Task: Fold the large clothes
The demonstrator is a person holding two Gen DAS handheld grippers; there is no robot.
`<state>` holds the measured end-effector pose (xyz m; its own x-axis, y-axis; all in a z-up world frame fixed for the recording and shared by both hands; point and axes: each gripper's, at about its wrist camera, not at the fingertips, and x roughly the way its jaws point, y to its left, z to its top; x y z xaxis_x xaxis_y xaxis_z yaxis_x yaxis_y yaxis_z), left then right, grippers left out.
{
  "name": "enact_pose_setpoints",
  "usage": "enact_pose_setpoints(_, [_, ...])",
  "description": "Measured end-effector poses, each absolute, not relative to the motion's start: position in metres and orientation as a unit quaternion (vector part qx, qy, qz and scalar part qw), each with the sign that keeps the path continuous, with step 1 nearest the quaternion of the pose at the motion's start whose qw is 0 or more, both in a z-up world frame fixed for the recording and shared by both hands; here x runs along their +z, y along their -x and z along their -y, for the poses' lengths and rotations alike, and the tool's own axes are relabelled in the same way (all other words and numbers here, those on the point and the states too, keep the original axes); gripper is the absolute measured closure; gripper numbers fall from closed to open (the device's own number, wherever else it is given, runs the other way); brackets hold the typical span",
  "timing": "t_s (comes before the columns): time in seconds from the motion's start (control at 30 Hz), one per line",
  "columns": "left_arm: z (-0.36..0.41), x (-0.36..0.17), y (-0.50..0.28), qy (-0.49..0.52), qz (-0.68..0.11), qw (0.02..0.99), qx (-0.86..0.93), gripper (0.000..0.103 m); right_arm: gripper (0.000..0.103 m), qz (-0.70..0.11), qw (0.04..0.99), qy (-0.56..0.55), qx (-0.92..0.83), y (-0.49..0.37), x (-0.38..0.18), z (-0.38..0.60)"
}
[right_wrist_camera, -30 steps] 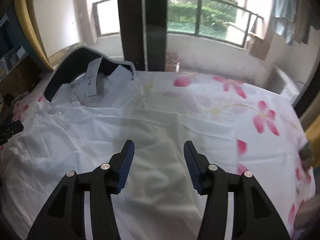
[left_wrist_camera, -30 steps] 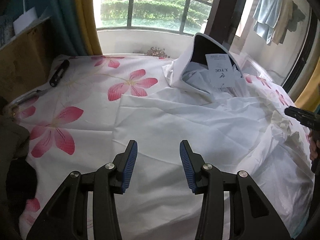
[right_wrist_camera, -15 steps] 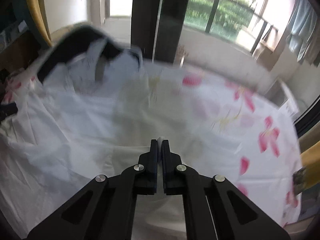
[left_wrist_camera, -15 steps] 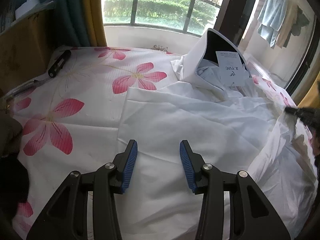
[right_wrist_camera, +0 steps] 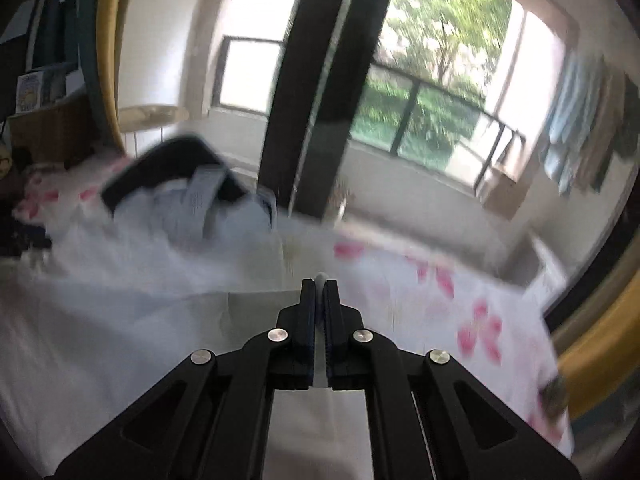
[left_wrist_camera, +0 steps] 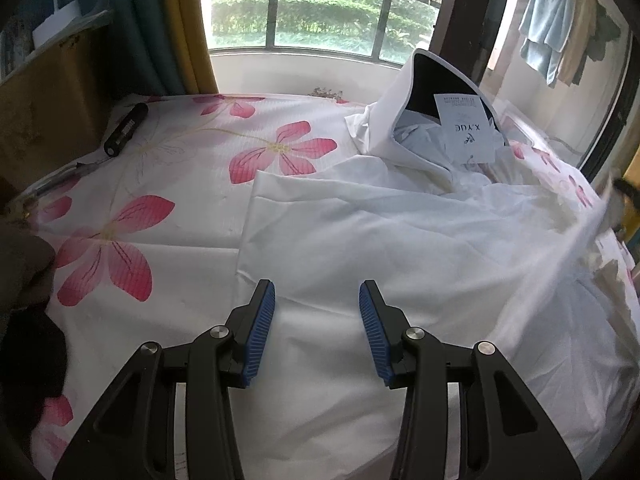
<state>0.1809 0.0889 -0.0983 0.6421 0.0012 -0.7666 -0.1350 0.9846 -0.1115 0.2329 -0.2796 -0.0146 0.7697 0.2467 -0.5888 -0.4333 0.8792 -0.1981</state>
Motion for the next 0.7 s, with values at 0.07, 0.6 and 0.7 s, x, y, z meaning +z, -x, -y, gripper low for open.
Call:
enact_pose_setpoints(0.07, [-0.087, -0.098, -0.181, 0.071, -0.424, 0.902, 0.040, 0.057, 0.099, -0.309, 0.922, 0.150, 0.177, -0.225, -0.026, 0.294])
enact_pose_setpoints(0.6, [-0.095, -0.080, -0.183, 0.039, -0.426, 0.903, 0.034, 0.057, 0.051, -0.393, 0.900, 0.062, 0.178, -0.177, -0.054, 0.354])
enact_pose_setpoints(0.7, [-0.102, -0.083, -0.190, 0.038, -0.428, 0.902, 0.032, 0.057, 0.051, -0.394, 0.898, 0.041, 0.189, -0.197, -0.054, 0.354])
